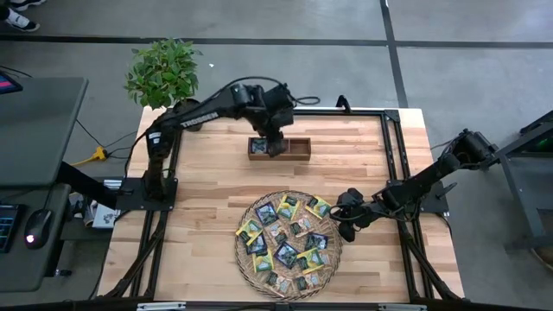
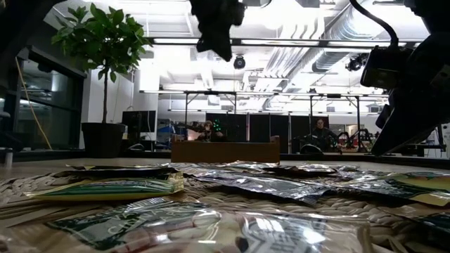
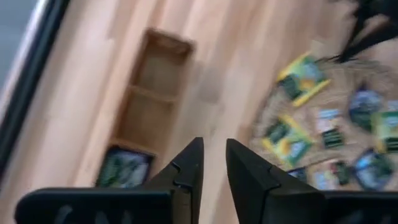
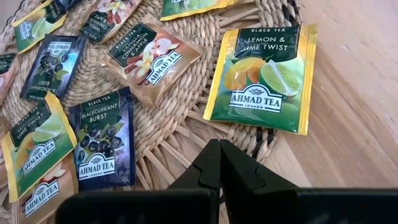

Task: Pick & Place Tea
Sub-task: Put the purple tea bag in the left section of the wooden organizer

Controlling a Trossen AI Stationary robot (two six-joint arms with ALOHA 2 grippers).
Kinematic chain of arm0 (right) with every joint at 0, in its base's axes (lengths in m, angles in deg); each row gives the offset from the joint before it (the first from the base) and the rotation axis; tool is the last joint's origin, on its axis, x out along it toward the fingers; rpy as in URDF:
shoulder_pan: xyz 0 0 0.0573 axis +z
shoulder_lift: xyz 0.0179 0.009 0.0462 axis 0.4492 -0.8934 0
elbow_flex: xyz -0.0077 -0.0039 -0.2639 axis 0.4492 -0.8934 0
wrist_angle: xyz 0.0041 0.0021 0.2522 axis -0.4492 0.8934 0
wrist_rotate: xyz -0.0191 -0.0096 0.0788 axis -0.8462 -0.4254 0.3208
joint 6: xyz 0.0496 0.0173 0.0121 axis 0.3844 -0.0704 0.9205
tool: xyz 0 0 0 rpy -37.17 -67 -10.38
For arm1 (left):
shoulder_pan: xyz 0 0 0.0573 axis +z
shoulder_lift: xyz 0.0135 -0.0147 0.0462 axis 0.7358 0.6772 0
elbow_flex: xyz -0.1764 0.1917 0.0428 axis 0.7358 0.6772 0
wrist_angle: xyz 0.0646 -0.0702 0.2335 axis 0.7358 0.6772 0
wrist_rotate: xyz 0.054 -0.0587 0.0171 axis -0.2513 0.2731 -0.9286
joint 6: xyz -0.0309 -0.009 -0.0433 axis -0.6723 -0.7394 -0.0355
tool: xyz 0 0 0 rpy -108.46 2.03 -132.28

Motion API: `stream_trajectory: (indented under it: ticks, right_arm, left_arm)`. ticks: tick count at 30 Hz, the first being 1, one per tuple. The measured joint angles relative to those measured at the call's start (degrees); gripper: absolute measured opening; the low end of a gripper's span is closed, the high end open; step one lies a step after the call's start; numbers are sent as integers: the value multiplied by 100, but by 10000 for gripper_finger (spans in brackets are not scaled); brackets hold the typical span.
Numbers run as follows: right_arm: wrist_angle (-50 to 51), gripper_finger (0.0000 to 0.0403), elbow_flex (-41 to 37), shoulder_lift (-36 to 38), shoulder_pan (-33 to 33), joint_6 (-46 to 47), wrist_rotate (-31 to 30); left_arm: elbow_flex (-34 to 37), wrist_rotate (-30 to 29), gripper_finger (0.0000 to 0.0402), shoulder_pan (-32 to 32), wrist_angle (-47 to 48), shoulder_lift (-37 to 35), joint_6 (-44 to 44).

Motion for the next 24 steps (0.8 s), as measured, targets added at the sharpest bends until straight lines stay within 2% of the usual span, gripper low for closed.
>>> stream_trajectory:
  ticks: [3, 7, 9, 11, 14, 16, 18, 21, 24]
  right_arm:
    - [-2, 0, 0, 0, 1, -60, 3]
    - [0, 0, 0, 0, -1, -186, 43]
    - [0, 0, 0, 0, 0, -242, 55]
    - [-2, 0, 0, 0, -1, -325, 139]
    - [-4, 0, 0, 0, 1, -467, 268]
    - [-25, 0, 0, 0, 1, -595, 377]
    - [-46, 0, 0, 0, 0, -754, 429]
    - [-83, 0, 0, 9, -1, -946, 508]
    - [-116, 0, 0, 11, 1, -1094, 546]
  left_arm:
    - [424, 12, 51, -283, 50, -155, -272]
    - [1228, 1, 45, -771, -523, -354, -749]
    - [1683, -17, 44, -1020, -631, -477, -1107]
    - [2095, -18, 44, -1250, -1233, -540, -1532]
    - [2772, -38, 44, -1595, -1358, -788, -2120]
    - [3101, -138, 44, -1801, -2126, -866, -2541]
    - [3515, -288, 44, -2013, -2073, -996, -2962]
    - [3904, -398, 44, -2257, -2774, -1047, -3517]
    - [4294, -496, 44, -2468, -2869, -1055, -3997]
